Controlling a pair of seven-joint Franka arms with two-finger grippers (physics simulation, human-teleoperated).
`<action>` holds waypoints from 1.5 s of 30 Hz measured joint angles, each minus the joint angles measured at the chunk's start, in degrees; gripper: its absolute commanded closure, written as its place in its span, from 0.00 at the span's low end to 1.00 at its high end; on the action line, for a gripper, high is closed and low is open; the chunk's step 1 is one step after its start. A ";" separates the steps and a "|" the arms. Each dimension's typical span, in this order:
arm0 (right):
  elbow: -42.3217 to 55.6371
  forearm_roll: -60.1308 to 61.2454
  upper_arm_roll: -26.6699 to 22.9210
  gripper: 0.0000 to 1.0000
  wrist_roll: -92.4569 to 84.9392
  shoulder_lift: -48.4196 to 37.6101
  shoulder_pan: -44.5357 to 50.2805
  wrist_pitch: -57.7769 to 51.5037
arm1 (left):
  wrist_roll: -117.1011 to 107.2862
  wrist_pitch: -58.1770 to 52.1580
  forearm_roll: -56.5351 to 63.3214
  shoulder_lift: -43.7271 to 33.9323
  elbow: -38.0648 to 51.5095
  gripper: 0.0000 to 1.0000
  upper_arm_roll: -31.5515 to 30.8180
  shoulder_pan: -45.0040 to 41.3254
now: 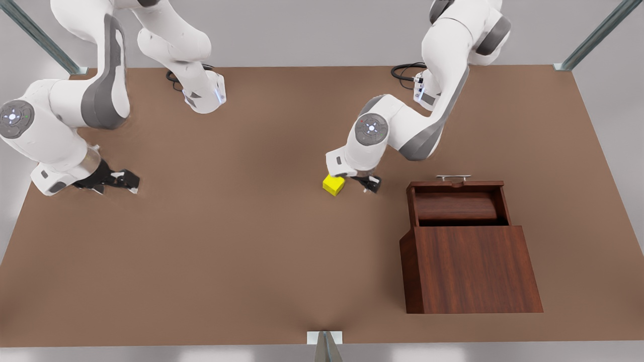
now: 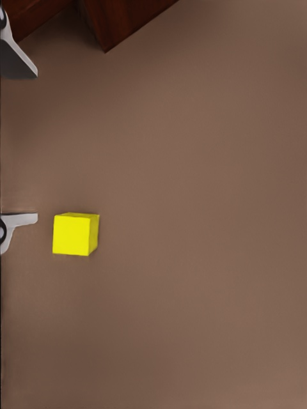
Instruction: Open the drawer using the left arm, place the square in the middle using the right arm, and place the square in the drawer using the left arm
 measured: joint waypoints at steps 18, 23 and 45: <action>7.36 1.18 -7.30 0.00 0.00 2.09 7.20 1.14 | -8.25 20.52 7.06 5.57 -22.03 0.00 0.23 -6.66; 7.37 0.96 -7.29 0.00 0.00 2.34 7.06 1.20 | -9.40 22.93 8.31 8.09 -22.68 0.00 0.41 -7.45; 8.42 0.57 -7.20 0.00 0.00 3.07 7.24 1.15 | -9.41 27.06 9.71 10.35 -24.34 0.13 0.76 -7.45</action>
